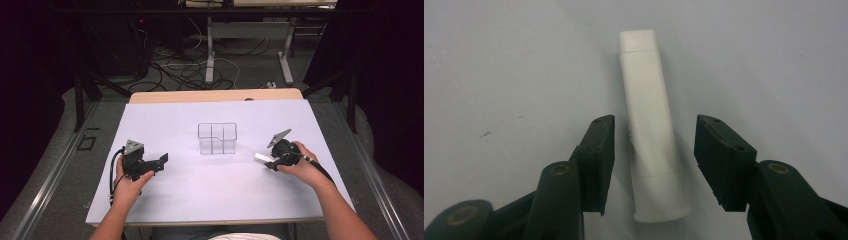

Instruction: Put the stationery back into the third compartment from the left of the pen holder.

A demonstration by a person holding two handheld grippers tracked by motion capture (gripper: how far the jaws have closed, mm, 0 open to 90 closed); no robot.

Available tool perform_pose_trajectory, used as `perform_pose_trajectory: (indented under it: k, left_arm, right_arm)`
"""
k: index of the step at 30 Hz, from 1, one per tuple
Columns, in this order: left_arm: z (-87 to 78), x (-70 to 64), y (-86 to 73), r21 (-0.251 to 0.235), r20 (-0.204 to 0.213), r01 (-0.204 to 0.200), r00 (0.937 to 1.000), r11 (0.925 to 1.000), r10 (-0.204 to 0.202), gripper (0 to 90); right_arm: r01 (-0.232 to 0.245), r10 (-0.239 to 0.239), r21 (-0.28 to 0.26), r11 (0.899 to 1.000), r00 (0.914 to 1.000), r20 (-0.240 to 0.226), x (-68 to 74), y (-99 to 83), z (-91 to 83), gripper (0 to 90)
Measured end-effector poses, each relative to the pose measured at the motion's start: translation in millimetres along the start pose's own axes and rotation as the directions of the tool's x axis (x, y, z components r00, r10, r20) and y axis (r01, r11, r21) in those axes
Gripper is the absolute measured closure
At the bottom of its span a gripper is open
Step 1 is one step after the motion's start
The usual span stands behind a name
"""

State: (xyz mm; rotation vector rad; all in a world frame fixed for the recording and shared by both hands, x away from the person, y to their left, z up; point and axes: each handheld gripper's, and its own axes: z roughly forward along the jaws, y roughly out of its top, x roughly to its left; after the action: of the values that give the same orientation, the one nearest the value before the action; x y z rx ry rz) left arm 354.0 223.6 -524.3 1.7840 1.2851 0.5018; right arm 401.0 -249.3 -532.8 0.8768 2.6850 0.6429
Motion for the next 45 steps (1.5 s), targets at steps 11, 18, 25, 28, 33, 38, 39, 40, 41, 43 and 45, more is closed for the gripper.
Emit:
perform_pose_trajectory:
  k: [11,18,25,28,33,38,39,40,41,43,45]
  left_arm:
    - [-0.2,-0.5,0.0,-0.002,0.0,-0.003,1.0,1.0,0.003,1.5]
    - [0.2,-1.0,-0.2,0.006,-0.003,-0.006,1.0,1.0,0.006,1.6]
    - [0.3,-1.7,-1.1,0.01,-0.003,-0.004,1.0,0.9999,0.004,1.6]
    - [0.8,-1.8,-1.3,0.011,-0.002,-0.004,1.0,0.9999,0.004,1.6]
    - [0.7,-1.6,-1.3,0.013,-0.004,-0.005,1.0,0.9999,0.005,1.6]
    - [0.9,-1.4,-1.5,0.014,-0.004,-0.006,1.0,0.9999,0.006,1.6]
    - [0.8,-1.6,-1.5,0.015,-0.004,-0.005,1.0,0.9999,0.005,1.6]
    - [1.0,-1.8,-1.6,0.015,-0.005,-0.006,1.0,0.9999,0.006,1.6]
    - [1.0,-1.9,-1.6,0.016,-0.004,-0.005,1.0,0.9999,0.006,1.6]
    - [1.3,-2.2,-1.7,0.017,-0.004,-0.005,1.0,0.9998,0.005,1.6]
    - [1.5,-2.2,-1.8,0.016,-0.005,-0.006,1.0,0.9999,0.006,1.6]
  right_arm:
    - [0.028,-0.027,0.029,0.999,0.9996,-0.01,-4.3,-0.6,1.9,55.3]
    - [-0.002,0.004,0.061,0.998,0.9995,-0.033,-3.9,2.7,2.6,63.2]
    - [0.024,-0.017,0.121,0.992,0.9983,-0.055,-4.9,8.3,2.0,66.6]
    - [0.034,-0.029,0.131,0.991,0.9987,-0.042,-3.9,9.1,1.7,66.6]
    - [0.03,-0.023,0.12,0.992,0.9979,-0.06,-4.6,10.1,4.3,66.8]
    - [0.008,-0.001,0.117,0.993,0.9981,-0.061,-6.3,7.9,2.4,67.1]
    - [-0.003,0.011,0.091,0.996,0.9969,-0.078,-6.9,6.9,3.7,67.2]
    - [-0.005,0.012,0.095,0.995,0.9973,-0.073,-7.5,6.7,3.4,67.3]
    - [-0.007,0.014,0.103,0.995,0.9973,-0.072,-7.6,7.0,2.7,67.3]
    - [0.001,0.005,0.089,0.996,0.9978,-0.066,-6.2,6.7,3.2,67.4]
    - [0.014,-0.01,0.077,0.997,0.9984,-0.056,-5.1,7.1,2.9,67.4]
